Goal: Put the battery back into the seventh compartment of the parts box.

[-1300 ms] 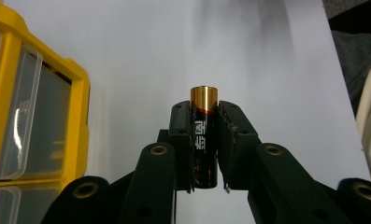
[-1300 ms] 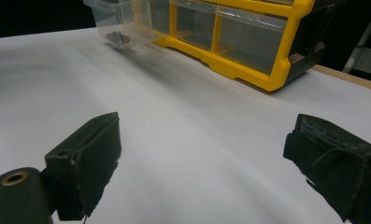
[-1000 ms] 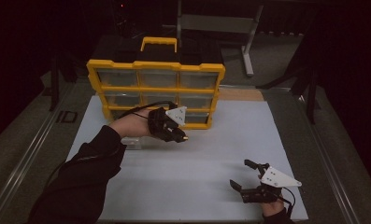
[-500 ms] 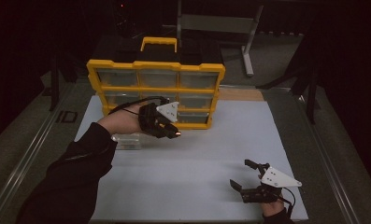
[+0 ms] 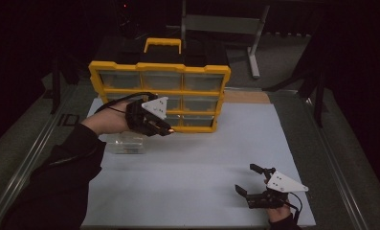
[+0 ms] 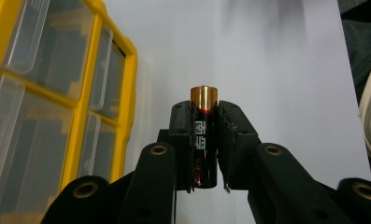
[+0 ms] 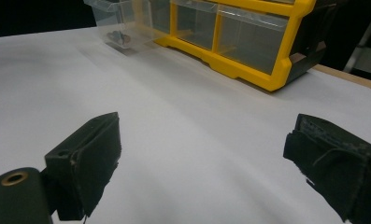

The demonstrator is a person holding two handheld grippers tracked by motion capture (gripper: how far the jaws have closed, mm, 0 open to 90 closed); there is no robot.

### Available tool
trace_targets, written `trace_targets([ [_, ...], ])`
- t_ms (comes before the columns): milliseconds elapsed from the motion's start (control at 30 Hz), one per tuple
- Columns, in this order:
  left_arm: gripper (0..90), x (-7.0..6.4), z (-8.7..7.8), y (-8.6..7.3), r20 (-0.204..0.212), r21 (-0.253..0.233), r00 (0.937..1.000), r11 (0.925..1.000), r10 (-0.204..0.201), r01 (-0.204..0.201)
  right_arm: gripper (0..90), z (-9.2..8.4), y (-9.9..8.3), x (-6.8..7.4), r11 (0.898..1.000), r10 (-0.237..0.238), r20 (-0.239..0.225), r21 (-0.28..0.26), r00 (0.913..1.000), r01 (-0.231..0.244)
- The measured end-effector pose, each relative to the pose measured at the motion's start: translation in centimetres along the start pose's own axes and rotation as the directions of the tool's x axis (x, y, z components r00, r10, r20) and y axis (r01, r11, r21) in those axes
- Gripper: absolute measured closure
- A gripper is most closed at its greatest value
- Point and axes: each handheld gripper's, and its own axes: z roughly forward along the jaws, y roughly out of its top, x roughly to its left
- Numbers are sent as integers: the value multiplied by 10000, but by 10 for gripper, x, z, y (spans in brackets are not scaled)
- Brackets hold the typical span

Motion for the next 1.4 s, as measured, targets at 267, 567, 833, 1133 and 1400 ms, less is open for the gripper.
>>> trace_targets([
  [267,756,3,-22,-19,-331,-7,9988,9993,-362,362,89,0,0,0,10000,36,-5,-5,10000,-36],
  [567,756,7,-38,-38,-692,-92,9939,9963,-861,857,89,1,0,0,10000,14,18,-11,10000,-14],
  [833,755,11,-50,-56,-994,-189,9882,9931,-1167,1154,89,1,0,0,10000,-5,20,-31,10000,5],
  [1133,755,13,-56,-76,-1164,-172,9813,9882,-1534,1524,89,1,0,1,10000,-29,20,-46,10000,29],
  [1400,754,13,-46,-91,-1360,12,9736,9827,-1835,1854,89,2,-1,1,10000,-25,4,-26,10000,25],
])
